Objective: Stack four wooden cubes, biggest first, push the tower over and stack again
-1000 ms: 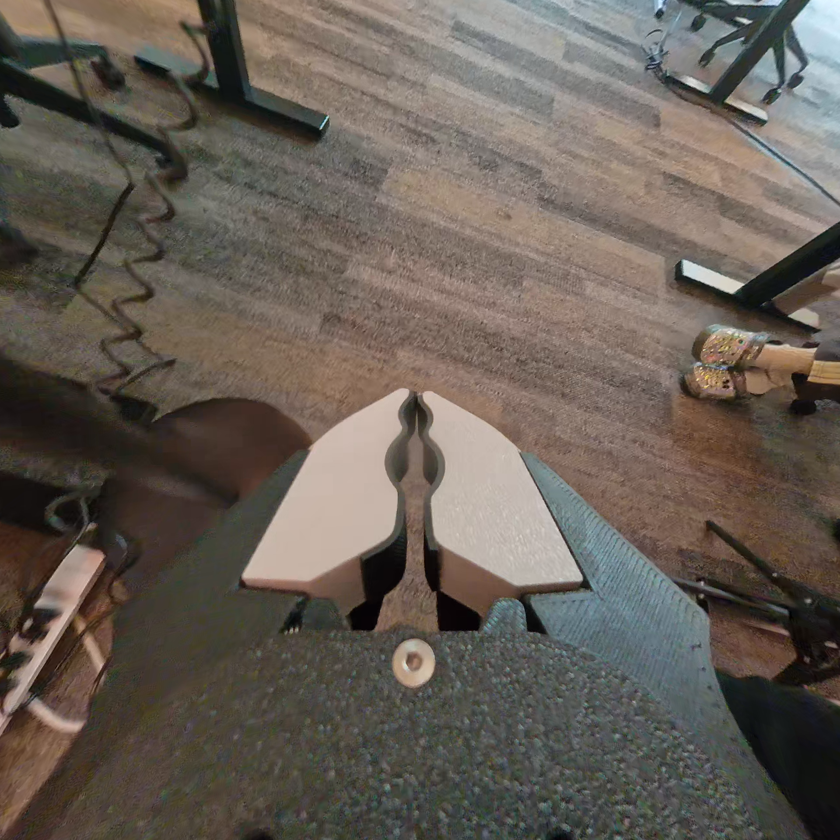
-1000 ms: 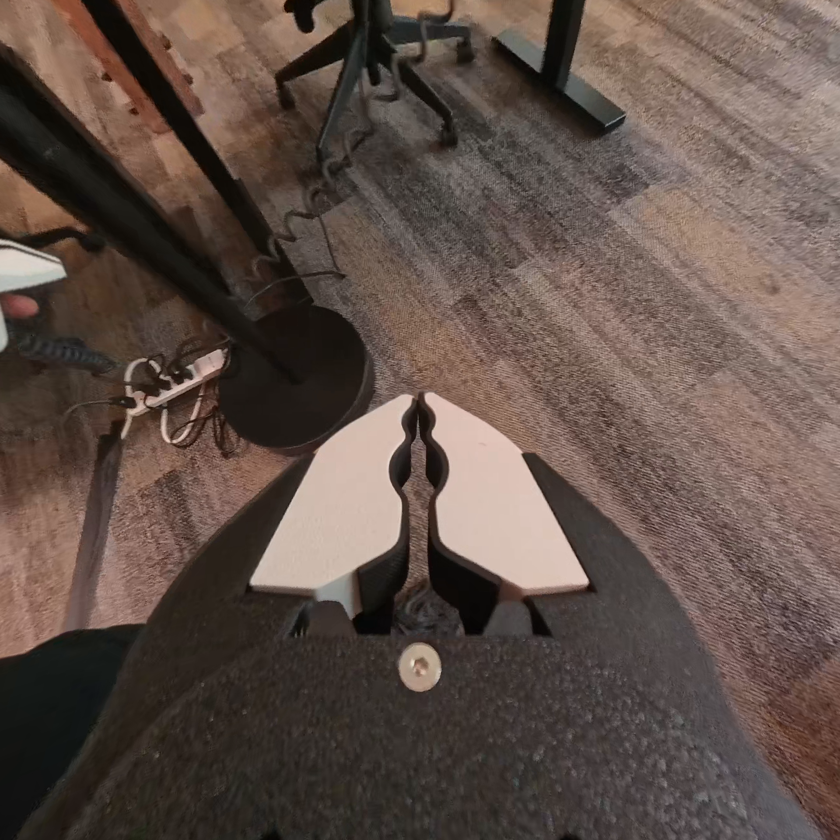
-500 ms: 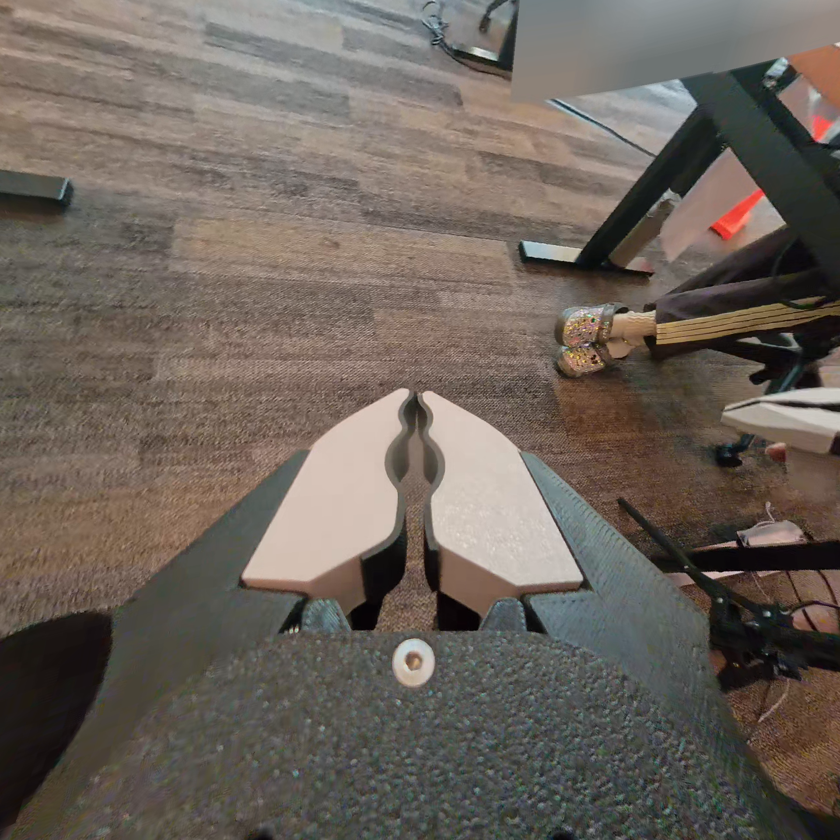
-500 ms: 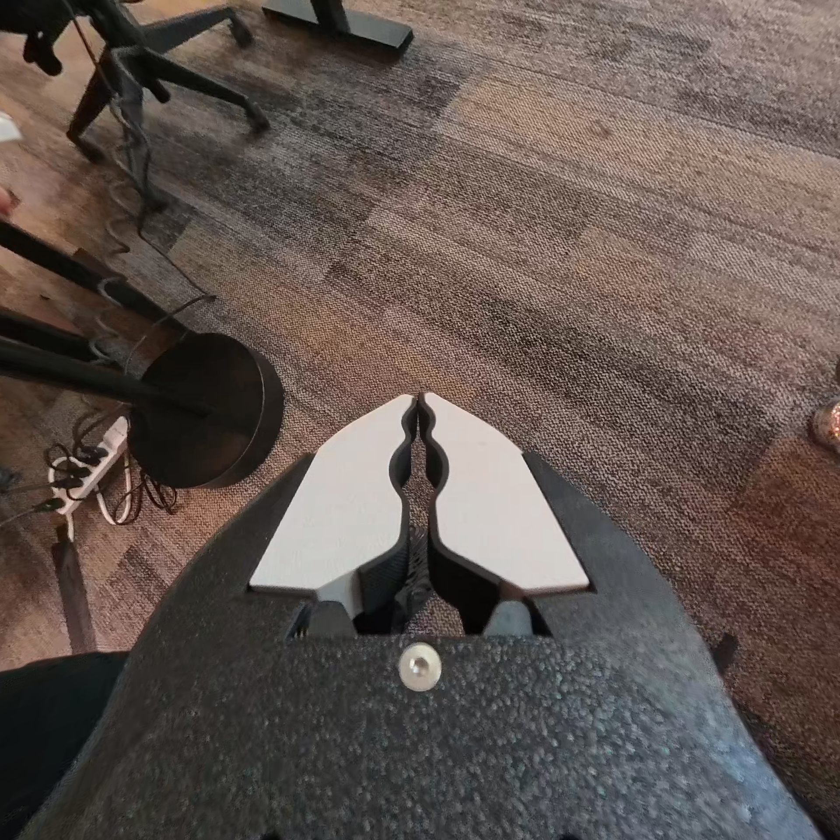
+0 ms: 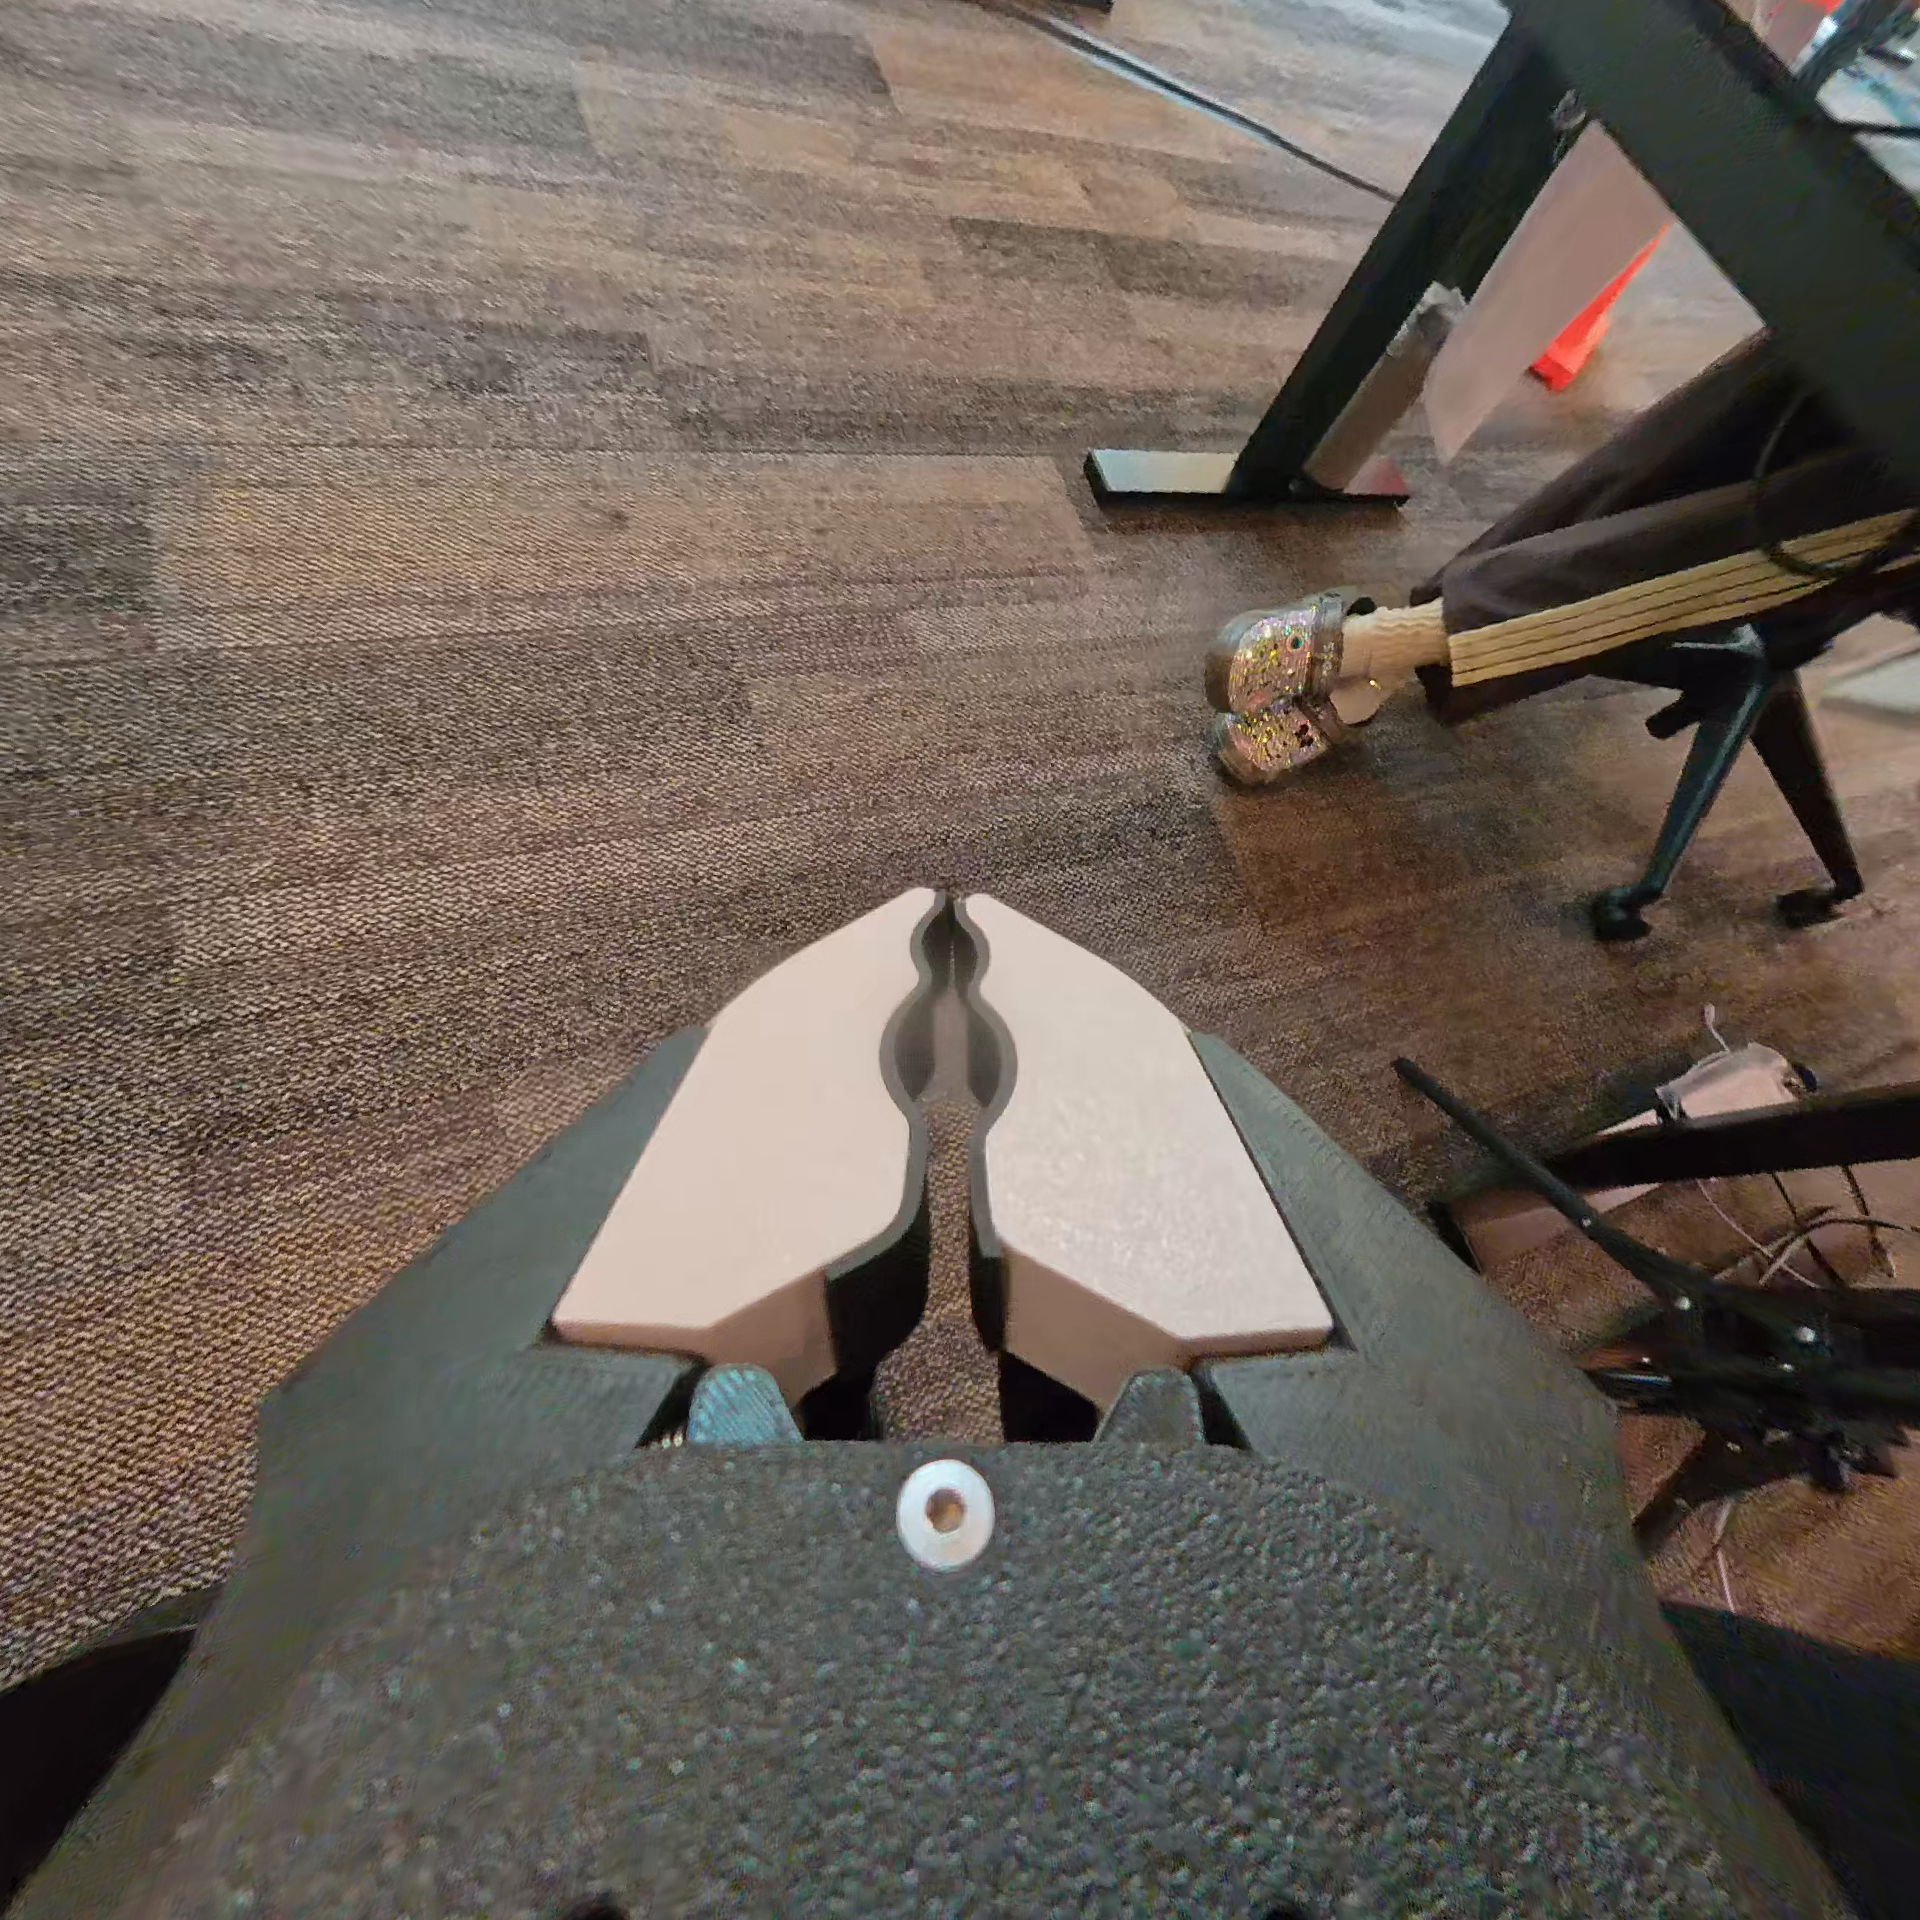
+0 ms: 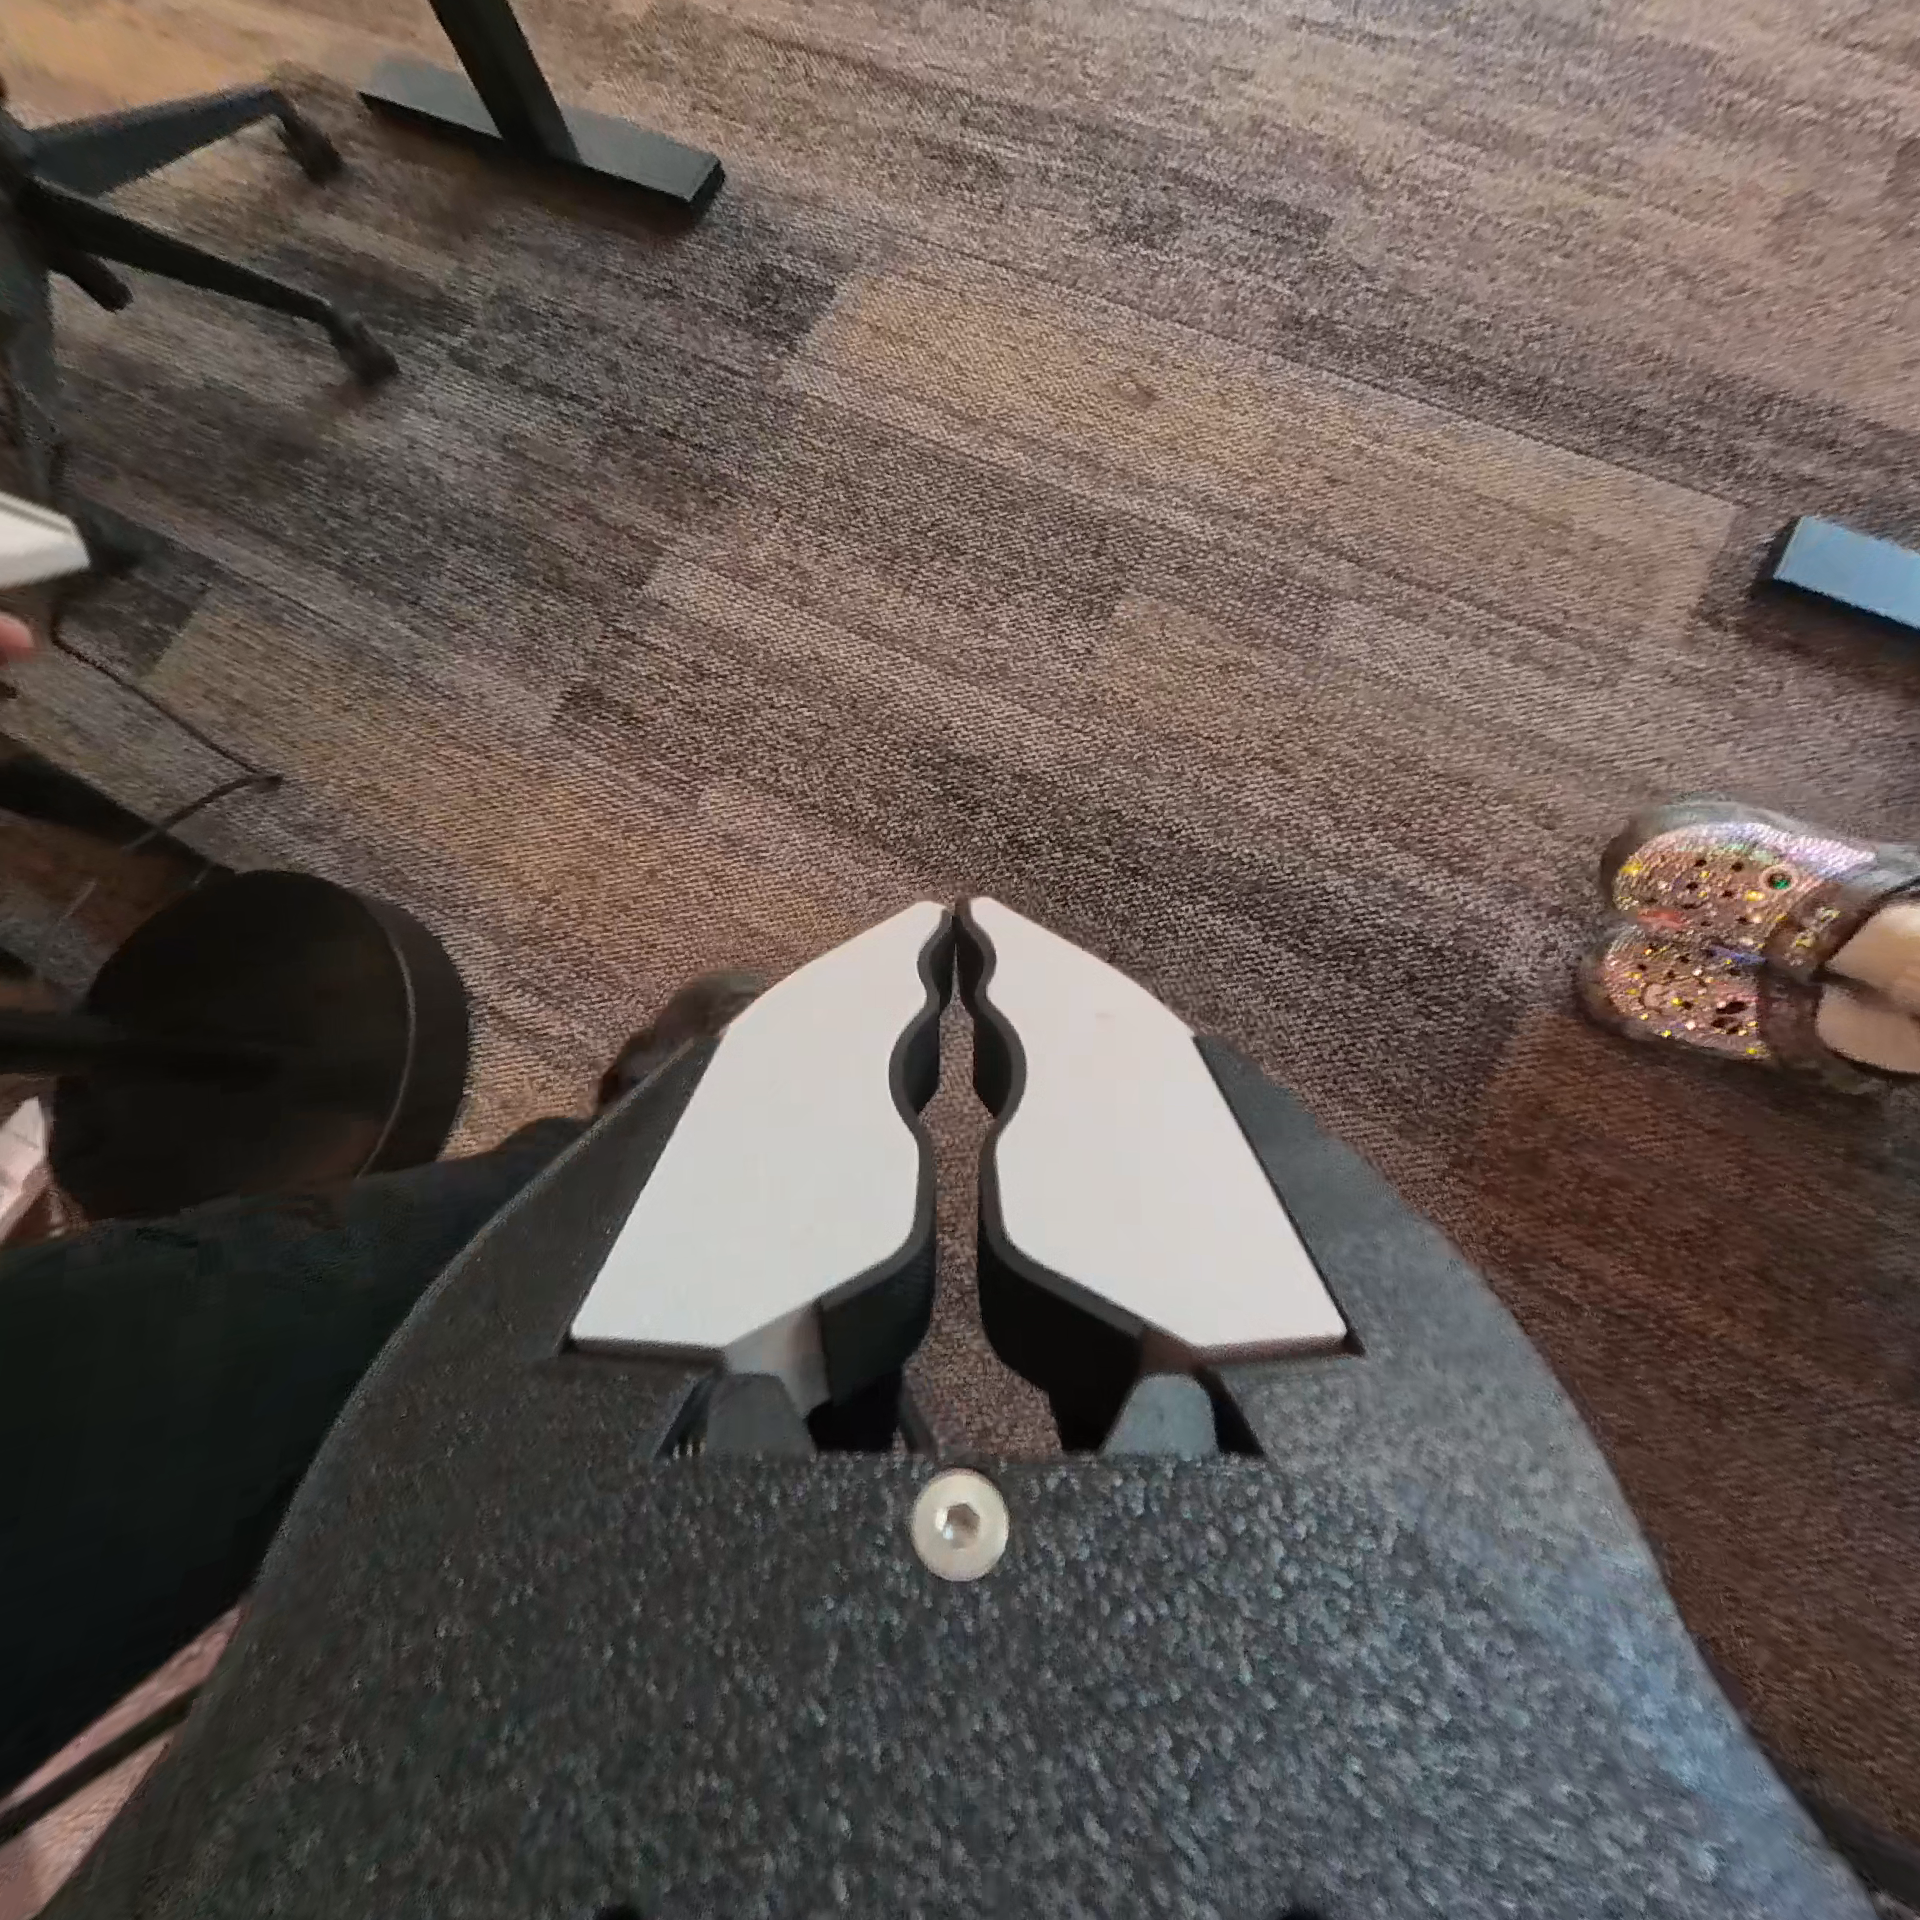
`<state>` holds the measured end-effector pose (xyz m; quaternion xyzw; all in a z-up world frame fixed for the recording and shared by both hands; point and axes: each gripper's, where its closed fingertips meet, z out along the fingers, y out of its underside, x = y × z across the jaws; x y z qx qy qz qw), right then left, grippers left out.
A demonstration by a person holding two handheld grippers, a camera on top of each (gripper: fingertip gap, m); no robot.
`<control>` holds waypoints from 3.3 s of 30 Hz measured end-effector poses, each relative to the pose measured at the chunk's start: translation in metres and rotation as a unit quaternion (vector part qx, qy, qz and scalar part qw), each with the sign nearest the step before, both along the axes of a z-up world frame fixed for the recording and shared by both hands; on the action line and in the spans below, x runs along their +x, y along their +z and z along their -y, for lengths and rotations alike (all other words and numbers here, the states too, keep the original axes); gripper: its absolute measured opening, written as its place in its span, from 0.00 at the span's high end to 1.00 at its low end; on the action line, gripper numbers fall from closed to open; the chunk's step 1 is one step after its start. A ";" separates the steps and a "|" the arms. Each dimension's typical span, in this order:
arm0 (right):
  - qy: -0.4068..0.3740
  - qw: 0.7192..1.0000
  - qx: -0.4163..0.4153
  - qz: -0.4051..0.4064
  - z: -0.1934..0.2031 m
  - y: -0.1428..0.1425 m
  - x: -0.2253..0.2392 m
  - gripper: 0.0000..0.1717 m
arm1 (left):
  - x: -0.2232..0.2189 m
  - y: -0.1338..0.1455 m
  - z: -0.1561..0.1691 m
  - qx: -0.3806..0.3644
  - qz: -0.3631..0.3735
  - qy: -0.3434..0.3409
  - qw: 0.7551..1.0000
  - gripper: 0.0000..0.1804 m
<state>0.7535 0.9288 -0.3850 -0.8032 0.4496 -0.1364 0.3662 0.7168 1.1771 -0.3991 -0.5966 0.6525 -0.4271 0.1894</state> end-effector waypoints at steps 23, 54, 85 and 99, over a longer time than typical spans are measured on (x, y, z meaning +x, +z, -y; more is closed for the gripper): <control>-0.034 0.997 -0.033 -0.053 -0.094 -0.100 0.119 1.00 | 0.113 -0.154 -0.167 0.007 -0.074 0.040 0.996 1.00; -0.477 0.877 -0.048 0.033 0.096 -0.028 -0.163 1.00 | 0.111 -0.002 0.232 -0.045 0.142 -0.492 0.858 1.00; -0.944 0.154 -0.291 0.027 -0.223 -0.084 -0.700 1.00 | -0.447 -0.111 0.386 -0.303 0.097 -0.935 0.154 1.00; -0.972 0.084 -0.210 0.063 -0.197 0.053 -0.768 0.96 | -0.711 0.005 0.341 -0.201 0.044 -0.975 0.079 1.00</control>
